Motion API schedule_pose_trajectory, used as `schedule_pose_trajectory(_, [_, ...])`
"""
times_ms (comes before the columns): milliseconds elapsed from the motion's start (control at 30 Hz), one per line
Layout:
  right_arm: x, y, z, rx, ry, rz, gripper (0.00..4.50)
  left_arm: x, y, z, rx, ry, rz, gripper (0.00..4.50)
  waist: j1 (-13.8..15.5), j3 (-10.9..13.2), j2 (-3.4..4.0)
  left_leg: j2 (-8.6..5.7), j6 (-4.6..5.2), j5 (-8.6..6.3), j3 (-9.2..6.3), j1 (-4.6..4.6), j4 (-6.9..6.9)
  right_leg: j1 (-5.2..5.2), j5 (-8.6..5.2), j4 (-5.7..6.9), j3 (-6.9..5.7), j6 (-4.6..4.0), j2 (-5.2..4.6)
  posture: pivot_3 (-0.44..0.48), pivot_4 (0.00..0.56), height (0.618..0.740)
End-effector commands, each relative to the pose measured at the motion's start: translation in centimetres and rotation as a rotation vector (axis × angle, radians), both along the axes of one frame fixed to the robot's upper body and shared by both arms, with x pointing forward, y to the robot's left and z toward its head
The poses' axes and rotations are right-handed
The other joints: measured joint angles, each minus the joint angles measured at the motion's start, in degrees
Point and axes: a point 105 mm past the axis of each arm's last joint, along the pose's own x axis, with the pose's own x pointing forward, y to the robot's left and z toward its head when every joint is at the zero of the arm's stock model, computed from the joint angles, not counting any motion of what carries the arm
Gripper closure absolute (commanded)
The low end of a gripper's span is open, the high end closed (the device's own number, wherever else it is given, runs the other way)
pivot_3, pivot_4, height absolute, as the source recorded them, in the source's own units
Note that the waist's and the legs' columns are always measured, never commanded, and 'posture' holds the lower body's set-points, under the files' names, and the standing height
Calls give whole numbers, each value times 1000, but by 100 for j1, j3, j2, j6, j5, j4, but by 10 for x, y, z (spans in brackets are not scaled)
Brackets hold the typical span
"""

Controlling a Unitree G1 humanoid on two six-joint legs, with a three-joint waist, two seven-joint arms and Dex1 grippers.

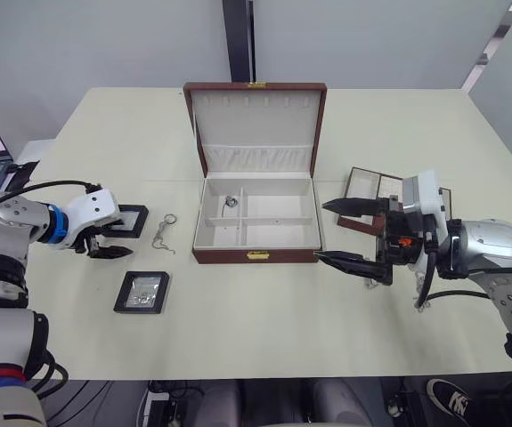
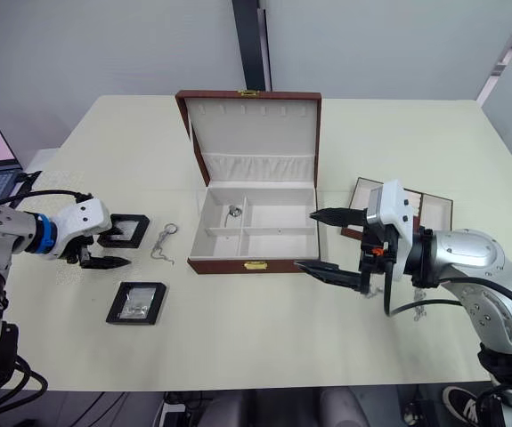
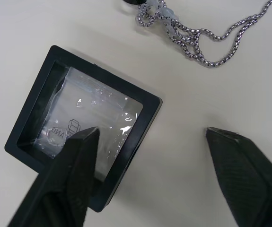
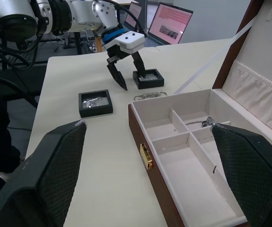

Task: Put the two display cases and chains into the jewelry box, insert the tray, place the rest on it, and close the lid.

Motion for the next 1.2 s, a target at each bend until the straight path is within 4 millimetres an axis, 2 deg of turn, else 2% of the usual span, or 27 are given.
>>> schedule_pose_trajectory(33, [-4, 0, 7, 6, -47, 6, 0, 2, 1, 5, 7, -20, 2, 2134, 1, 0, 0, 0, 0, 0, 0, 0, 0, 0, 0, 0, 0, 0, 0, 0, 150, 740])
schedule_pose_trajectory(200, [-2, 0, 5, 2, -44, 5, 0, 2, 1, 1, -6, -20, 18, 3695, 0, 0, 0, 0, 0, 0, -1, 0, 0, 0, 0, 0, 0, 0, 0, 0, 150, 740])
schedule_pose_trajectory(300, [-2, -1, 4, 0, -41, 7, 0, 3, 1, 1, -13, -26, 24, 4472, 0, 0, 0, -1, 0, 0, -1, 1, 0, 1, 0, 1, 0, 0, -1, 0, 150, 740])
schedule_pose_trajectory(567, [2, -7, -12, -8, -3, -20, 0, 6, 0, 8, -42, -64, 27, 4472, 0, 0, -1, -2, 0, 0, 0, 1, 1, 1, 0, 1, 0, 0, -1, 0, 150, 740])
schedule_pose_trajectory(733, [5, -10, -17, -9, 8, -38, 0, 6, -4, 28, -77, -86, 3, 4472, -5, 0, -1, -1, 0, 0, -1, 0, 1, 1, 0, 1, -1, 0, -1, 0, 150, 740])
schedule_pose_trajectory(867, [5, -11, -12, -5, -2, -42, 0, 3, -10, 47, -102, -82, -32, 4472, -11, 0, -1, 0, -1, 1, -2, 0, 1, 1, 0, 1, -1, 0, 0, 0, 150, 740])
schedule_pose_trajectory(1033, [6, -17, -2, 3, -21, -63, 0, -3, -36, 71, -142, -55, -138, 4472, -22, 0, -1, 0, -1, 1, -3, -1, 2, 2, 0, 1, -1, 0, 0, 0, 150, 740])
schedule_pose_trajectory(1200, [10, -26, 1, -7, -30, -128, 0, -5, -78, 87, -155, -53, -264, 4472, -17, 0, -1, 0, -1, 1, -4, 0, 3, 5, 0, 0, 0, 0, 0, 0, 150, 740])
